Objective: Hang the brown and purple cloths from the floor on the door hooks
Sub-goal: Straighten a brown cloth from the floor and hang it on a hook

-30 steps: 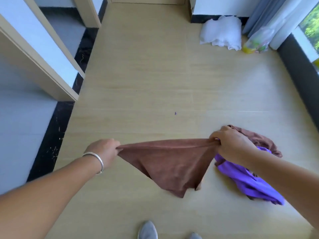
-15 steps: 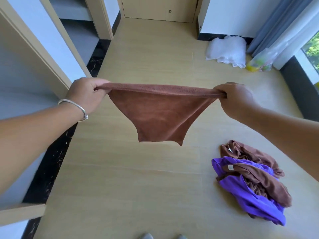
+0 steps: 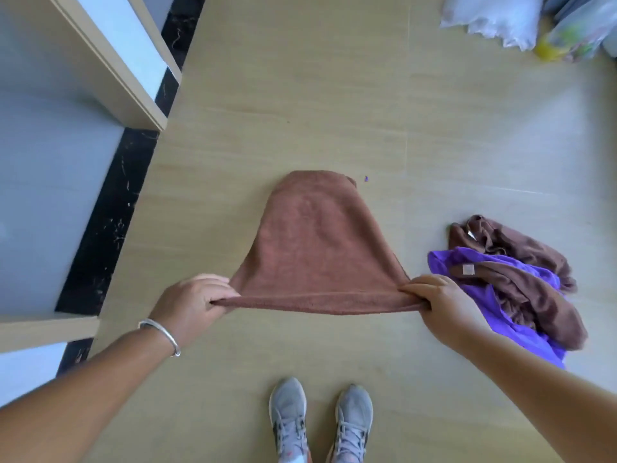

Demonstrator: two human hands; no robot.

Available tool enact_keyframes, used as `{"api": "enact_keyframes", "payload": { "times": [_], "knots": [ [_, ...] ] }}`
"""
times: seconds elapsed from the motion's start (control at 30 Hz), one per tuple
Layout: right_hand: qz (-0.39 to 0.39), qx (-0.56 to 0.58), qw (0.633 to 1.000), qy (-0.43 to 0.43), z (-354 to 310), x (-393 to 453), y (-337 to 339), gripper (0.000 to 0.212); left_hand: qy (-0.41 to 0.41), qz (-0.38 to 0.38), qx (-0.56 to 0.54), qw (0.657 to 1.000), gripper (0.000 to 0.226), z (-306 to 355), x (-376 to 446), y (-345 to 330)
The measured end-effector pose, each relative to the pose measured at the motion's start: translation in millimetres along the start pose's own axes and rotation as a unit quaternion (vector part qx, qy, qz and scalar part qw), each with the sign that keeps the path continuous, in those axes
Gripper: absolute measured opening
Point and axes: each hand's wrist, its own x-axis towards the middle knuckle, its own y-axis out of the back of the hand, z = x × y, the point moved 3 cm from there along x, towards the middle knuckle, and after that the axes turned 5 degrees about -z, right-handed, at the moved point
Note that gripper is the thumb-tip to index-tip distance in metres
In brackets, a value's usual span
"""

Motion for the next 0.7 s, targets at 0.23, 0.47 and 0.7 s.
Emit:
{"api": "enact_keyframes", "payload": {
  "times": [0.23, 0.47, 0.7],
  "knots": [
    [-0.106, -0.001, 0.994, -0.028, 49, -34, -134, 0.036, 0.077, -0.095, -0.003, 0.993, 0.010, -61, -44, -146],
    [-0.176, 0.002, 0.983, -0.058, 87, -36, -222, 0.029, 0.197, -0.124, -0.061, 0.971, 0.012, -94, -53, -241],
    [-0.107, 0.146, 0.968, -0.171, 112, 37, -248, 0.011, 0.275, -0.001, -0.226, 0.935, 0.025, -124, 14, -267]
  ]
}}
